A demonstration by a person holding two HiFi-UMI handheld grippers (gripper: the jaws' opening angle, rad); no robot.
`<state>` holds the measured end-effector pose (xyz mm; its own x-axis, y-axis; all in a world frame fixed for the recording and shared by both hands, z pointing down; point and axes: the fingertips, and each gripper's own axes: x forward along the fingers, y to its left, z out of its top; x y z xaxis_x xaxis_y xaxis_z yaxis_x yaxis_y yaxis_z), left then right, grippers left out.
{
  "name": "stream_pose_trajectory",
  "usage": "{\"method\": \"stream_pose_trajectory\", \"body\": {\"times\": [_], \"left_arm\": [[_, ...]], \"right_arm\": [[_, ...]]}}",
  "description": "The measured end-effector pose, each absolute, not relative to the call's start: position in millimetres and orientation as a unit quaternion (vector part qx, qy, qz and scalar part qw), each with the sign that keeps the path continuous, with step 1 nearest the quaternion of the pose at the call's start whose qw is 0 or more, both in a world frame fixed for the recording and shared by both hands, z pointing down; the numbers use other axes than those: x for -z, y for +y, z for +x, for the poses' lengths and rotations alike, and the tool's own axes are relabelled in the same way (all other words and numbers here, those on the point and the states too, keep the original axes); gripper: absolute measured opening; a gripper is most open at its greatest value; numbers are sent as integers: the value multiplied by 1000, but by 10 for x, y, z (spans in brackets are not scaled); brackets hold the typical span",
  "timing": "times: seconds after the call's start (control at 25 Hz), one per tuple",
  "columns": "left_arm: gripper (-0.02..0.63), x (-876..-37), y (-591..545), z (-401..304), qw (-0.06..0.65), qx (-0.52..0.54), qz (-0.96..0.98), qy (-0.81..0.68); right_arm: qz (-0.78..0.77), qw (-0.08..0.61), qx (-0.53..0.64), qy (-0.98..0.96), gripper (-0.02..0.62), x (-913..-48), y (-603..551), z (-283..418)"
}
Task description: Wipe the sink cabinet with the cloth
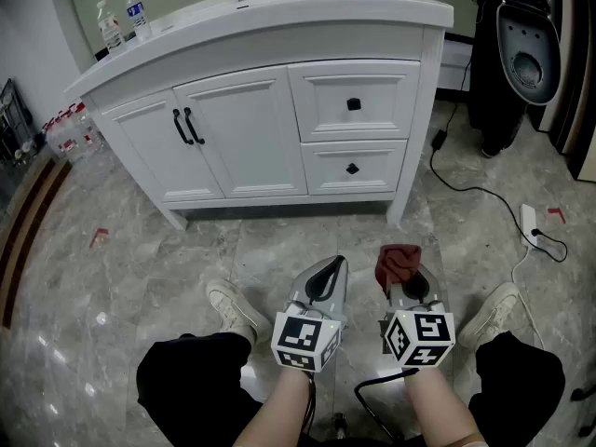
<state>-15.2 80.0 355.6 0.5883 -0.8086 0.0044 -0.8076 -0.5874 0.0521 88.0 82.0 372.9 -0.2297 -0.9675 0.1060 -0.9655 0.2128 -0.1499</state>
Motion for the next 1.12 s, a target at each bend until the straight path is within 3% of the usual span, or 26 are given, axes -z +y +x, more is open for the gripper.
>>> {"method": "stream_pose_trajectory", "body": {"times": [0.68, 1.12], "left_arm": [[2, -3550, 694, -148, 15, 8, 888, -460], [2, -3482, 12, -285, 9, 18, 874, -485]], "right_arm": [[-625, 17, 113, 772, 80, -3834, 727, 906], [-609, 42, 130, 781, 80, -3754, -89, 724]]}}
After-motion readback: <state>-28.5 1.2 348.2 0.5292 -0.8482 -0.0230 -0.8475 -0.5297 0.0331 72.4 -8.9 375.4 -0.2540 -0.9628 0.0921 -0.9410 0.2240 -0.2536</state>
